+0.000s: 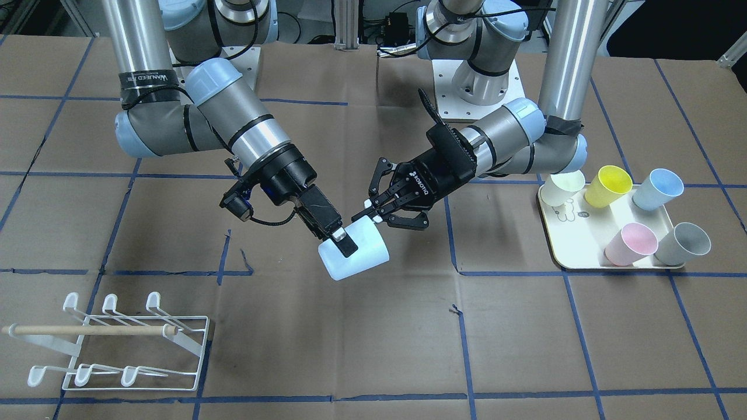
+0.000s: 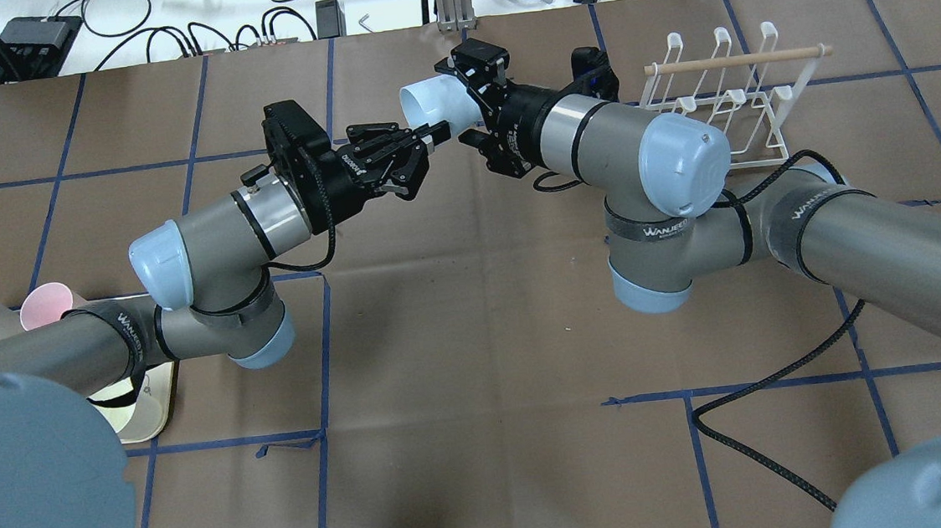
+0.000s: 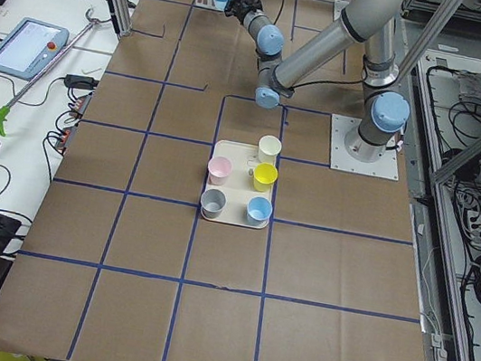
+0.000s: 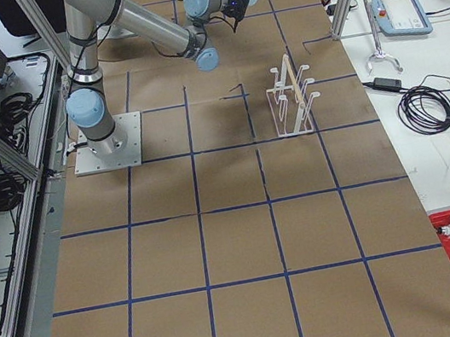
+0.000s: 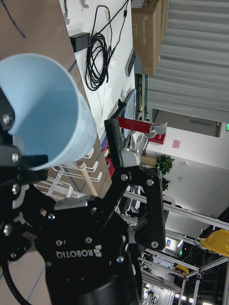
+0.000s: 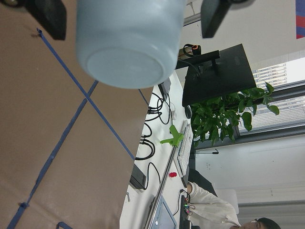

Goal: Transfer IKEA cup to right arm and place on rack

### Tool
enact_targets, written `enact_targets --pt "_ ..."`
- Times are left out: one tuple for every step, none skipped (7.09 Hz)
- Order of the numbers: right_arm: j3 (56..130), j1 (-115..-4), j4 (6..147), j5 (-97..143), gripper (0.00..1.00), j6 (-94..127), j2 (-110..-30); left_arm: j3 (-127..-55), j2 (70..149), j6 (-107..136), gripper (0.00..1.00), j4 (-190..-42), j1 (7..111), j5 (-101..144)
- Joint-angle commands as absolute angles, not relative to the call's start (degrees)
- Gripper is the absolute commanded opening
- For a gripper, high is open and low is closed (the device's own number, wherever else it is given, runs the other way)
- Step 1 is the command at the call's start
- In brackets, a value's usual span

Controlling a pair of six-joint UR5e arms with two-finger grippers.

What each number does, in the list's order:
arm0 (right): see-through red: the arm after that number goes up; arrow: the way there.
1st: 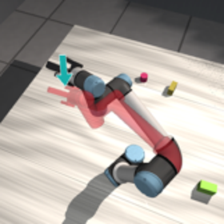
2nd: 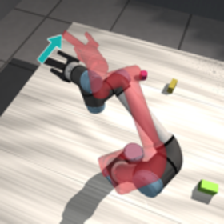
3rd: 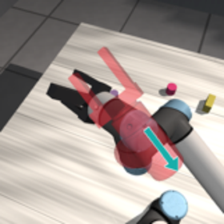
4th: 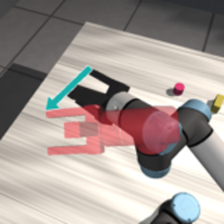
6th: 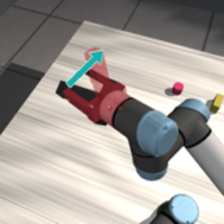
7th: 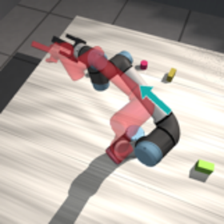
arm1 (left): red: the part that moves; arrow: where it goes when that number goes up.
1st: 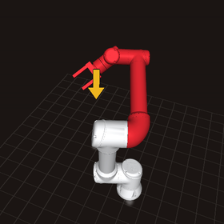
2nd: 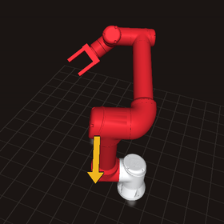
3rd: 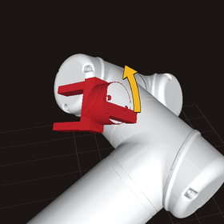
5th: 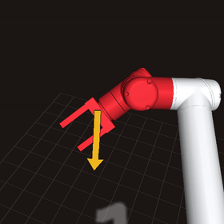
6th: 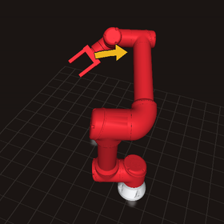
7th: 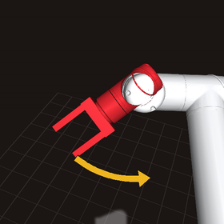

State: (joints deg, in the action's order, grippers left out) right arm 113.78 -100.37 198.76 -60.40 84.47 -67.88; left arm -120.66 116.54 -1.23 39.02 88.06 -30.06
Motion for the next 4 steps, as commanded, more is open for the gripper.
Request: enact_targets --pt "113.3 -100.4 198.6 -60.6 1.00 84.5 -67.2 -120.6 116.6 -1.2 0.07 39.0 88.1 -30.1" --pt "113.3 -100.4 198.7 -60.8 0.96 84.4 -67.2 -120.6 116.6 -1.2 0.08 39.0 88.1 -30.1" --pt "113.4 -100.4 198.7 -60.6 0.81 84.3 -67.3 -120.5 116.7 -1.2 0.08 39.0 88.1 -30.1" --pt "113.3 -100.4 198.9 -60.6 0.65 84.3 -67.3 -120.5 116.7 -1.2 0.08 39.0 88.1 -30.1"
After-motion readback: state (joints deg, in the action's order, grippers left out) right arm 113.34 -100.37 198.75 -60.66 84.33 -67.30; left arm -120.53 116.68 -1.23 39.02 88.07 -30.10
